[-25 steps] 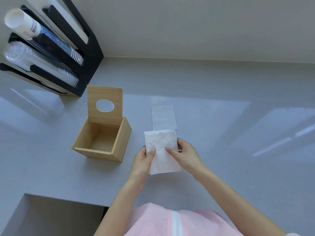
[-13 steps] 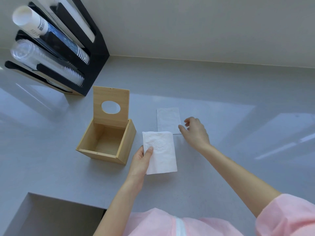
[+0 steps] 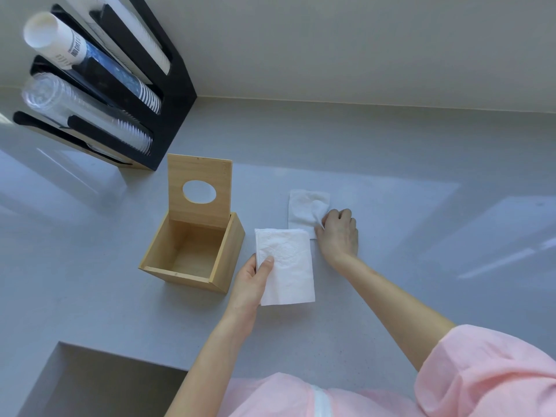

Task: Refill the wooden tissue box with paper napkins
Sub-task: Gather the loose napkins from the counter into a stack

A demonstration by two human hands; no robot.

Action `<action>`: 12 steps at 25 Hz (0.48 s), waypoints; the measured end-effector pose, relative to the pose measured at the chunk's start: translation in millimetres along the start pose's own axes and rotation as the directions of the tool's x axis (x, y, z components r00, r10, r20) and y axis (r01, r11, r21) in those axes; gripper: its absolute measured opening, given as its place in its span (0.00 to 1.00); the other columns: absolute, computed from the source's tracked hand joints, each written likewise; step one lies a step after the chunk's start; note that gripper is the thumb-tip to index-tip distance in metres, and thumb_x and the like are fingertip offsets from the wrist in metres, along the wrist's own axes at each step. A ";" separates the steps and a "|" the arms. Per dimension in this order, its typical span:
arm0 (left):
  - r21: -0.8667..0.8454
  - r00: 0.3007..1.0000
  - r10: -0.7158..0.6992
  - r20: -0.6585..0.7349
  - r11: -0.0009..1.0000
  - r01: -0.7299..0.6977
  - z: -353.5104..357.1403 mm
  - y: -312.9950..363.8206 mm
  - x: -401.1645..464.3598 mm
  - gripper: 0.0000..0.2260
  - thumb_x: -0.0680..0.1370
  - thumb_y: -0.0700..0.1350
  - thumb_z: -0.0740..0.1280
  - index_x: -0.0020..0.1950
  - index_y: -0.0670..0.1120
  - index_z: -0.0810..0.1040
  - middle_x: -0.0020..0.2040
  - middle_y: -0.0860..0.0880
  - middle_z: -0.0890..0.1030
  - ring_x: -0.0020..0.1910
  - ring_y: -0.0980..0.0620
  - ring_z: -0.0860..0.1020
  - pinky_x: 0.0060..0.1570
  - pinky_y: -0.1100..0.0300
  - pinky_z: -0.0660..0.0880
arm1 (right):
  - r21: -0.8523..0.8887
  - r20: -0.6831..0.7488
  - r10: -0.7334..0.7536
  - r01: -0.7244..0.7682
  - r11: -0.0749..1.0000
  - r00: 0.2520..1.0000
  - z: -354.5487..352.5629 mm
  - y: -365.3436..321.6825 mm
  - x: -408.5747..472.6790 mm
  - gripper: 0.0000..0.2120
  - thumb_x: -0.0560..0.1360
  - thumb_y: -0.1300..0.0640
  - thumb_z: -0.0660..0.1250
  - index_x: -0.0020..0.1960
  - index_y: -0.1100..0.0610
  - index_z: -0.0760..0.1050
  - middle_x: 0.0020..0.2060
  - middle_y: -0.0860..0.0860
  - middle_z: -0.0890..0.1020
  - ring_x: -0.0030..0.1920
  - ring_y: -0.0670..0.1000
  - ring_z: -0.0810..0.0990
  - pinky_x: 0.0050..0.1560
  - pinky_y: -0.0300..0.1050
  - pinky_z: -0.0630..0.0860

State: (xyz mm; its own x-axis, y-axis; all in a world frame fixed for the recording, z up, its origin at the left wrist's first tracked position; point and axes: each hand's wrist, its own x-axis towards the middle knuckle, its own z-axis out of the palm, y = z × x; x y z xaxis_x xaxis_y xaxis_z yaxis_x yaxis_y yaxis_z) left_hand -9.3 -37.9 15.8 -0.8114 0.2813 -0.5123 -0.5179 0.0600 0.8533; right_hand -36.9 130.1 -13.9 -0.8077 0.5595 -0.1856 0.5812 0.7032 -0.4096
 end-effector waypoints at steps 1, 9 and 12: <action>0.001 1.000 0.002 0.003 1.000 -0.002 0.1 -0.1 -0.2 0.08 0.79 0.45 0.59 0.48 0.53 0.77 0.49 0.53 0.82 0.48 0.55 0.80 0.49 0.59 0.75 | 0.000 -0.008 -0.010 0.010 1.000 1.000 0.1 1.9 -1.2 0.12 0.77 0.61 0.57 0.58 0.65 0.69 0.59 0.61 0.70 0.58 0.61 0.70 0.55 0.50 0.68; -0.008 0.999 0.024 0.032 1.000 -0.024 -1.3 -3.7 0.6 0.07 0.79 0.45 0.60 0.47 0.53 0.77 0.47 0.54 0.82 0.46 0.55 0.80 0.44 0.60 0.76 | 0.520 -0.016 -0.013 0.020 0.854 1.000 -26.2 18.9 -14.0 0.05 0.74 0.64 0.59 0.49 0.62 0.69 0.41 0.52 0.75 0.43 0.55 0.72 0.41 0.43 0.67; -0.014 0.998 0.017 0.054 1.000 -0.017 1.3 -5.5 1.9 0.08 0.79 0.44 0.59 0.48 0.52 0.77 0.48 0.52 0.82 0.46 0.54 0.80 0.46 0.56 0.76 | 0.648 -0.080 0.008 0.046 0.760 0.997 -44.6 21.8 -25.6 0.04 0.73 0.62 0.62 0.45 0.55 0.68 0.37 0.48 0.75 0.39 0.52 0.74 0.36 0.39 0.70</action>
State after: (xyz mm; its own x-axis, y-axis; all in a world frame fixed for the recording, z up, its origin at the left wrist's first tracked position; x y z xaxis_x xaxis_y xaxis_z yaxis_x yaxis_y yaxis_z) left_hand -7.6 -36.5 10.3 -0.8045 0.3337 -0.4914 -0.5081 0.0418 0.8603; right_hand 0.9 150.7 21.8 -0.7925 0.5985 -0.1170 0.3410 0.2758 -0.8987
